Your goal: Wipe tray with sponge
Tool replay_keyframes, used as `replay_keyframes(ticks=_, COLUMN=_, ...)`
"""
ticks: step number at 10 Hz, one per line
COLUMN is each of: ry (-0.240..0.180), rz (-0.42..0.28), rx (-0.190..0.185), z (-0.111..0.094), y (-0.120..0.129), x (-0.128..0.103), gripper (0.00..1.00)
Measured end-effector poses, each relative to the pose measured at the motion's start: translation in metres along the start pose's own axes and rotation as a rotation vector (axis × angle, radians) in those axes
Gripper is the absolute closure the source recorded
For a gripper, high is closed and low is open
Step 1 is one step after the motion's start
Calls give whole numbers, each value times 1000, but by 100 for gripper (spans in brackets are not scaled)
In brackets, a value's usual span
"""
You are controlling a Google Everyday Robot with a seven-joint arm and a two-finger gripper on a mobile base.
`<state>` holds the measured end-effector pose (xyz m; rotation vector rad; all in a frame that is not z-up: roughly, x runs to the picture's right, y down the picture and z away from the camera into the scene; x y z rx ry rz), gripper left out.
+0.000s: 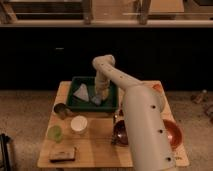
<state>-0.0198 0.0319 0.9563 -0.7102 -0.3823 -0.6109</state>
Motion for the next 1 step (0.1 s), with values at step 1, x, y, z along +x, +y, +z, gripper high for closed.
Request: replay_keyframes(ticks=1, ry=5, rz=25, rx=-2, z=-1, y=4, x=8, gripper=100)
